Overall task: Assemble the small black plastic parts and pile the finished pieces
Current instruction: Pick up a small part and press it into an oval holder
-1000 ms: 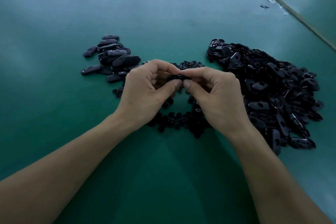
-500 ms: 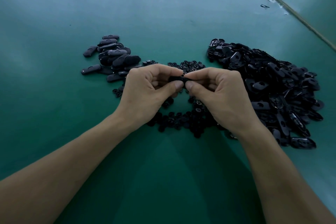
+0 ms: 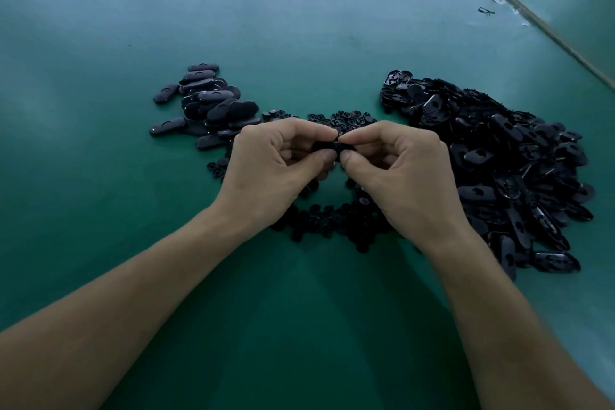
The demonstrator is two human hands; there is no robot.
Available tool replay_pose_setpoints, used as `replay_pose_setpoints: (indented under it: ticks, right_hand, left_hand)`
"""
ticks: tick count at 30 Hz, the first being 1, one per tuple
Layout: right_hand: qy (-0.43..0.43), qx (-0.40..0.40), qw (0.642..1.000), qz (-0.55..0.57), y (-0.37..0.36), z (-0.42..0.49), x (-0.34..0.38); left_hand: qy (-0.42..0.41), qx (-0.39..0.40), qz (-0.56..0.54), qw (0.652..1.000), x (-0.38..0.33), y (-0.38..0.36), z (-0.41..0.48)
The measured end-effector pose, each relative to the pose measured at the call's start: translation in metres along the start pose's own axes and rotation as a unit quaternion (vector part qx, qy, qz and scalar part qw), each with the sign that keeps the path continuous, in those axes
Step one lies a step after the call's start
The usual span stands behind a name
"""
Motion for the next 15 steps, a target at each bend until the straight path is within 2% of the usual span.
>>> replay_pose_setpoints:
  ticks: [6,15]
  right_hand:
    - [0.081,-0.106,0.984,-0.119,0.002,-0.009,0.017]
    - [0.091,-0.129,0.976,-0.151,-0.004,-0.01,0.025]
  left_hand:
    - [0.018,-0.05,-0.02,0.998,0.003,0.006,0.0]
    - [0.018,-0.057,-0.025,0.998,0.002,0.006,0.001]
Point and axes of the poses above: each hand's wrist, its own z-axis towards the middle knuckle, its own y-axis out of the back of the hand, x = y × z, the point moved 7 cm from there along z, towards the middle knuckle, and after that the axes turned 10 degrees about -z, right-handed, at the moved point
